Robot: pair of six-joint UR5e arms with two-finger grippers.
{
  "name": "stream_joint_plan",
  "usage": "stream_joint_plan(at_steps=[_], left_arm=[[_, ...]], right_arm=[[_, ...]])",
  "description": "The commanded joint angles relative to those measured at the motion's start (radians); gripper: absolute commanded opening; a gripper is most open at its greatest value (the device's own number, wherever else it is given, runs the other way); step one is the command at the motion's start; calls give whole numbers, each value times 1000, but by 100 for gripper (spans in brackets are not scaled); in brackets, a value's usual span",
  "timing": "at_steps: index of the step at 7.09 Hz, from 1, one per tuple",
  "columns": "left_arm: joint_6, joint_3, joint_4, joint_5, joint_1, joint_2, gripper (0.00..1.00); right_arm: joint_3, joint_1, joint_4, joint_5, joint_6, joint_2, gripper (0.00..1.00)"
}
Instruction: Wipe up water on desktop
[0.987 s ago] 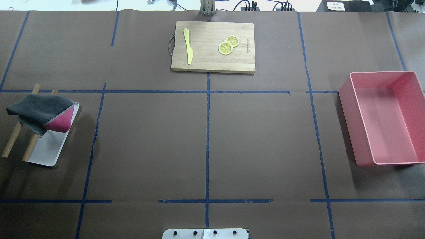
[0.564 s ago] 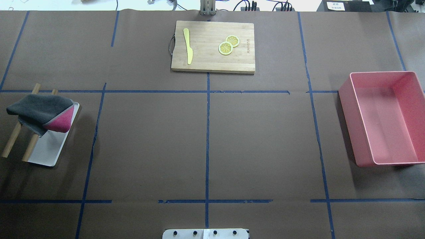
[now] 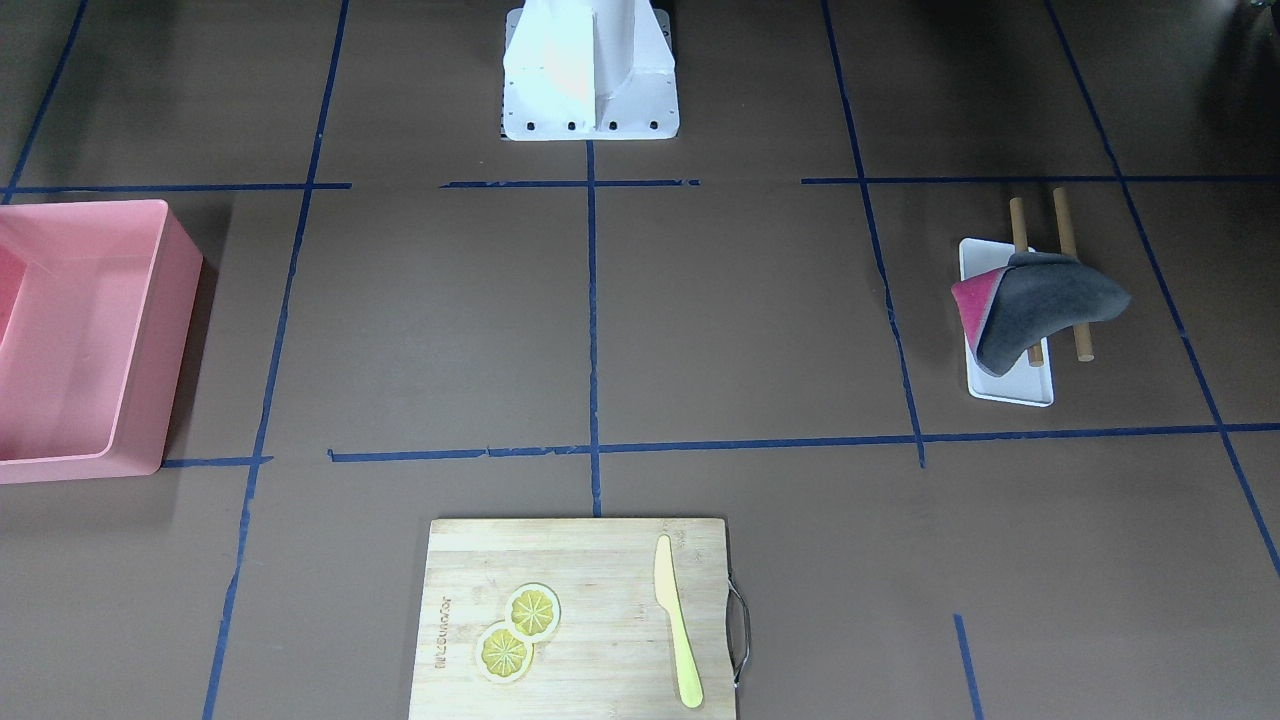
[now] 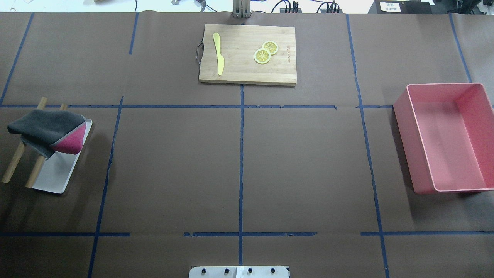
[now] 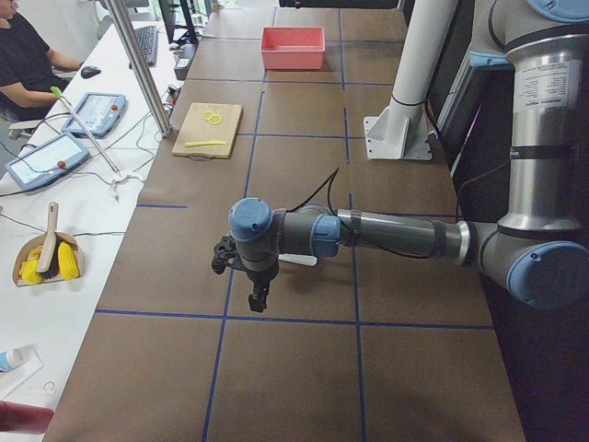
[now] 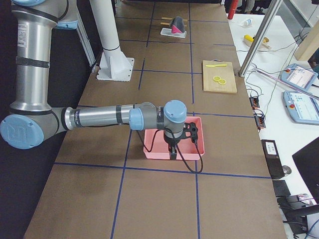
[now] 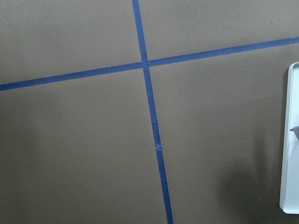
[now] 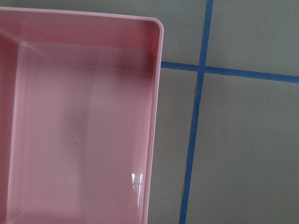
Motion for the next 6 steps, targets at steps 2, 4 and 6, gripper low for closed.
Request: stream_joint_plan(at_steps=[2, 4, 6], left_arm=[[-327, -140, -128, -4, 152, -5, 99], [-375, -160, -128, 8, 270, -37, 99], [-467, -142, -127, 14, 341, -77, 99]], right_arm=[[4, 0, 0, 31, -3, -13, 100], [1, 0, 2, 31, -6, -13, 100], [-1, -2, 2, 31, -3, -15, 100]])
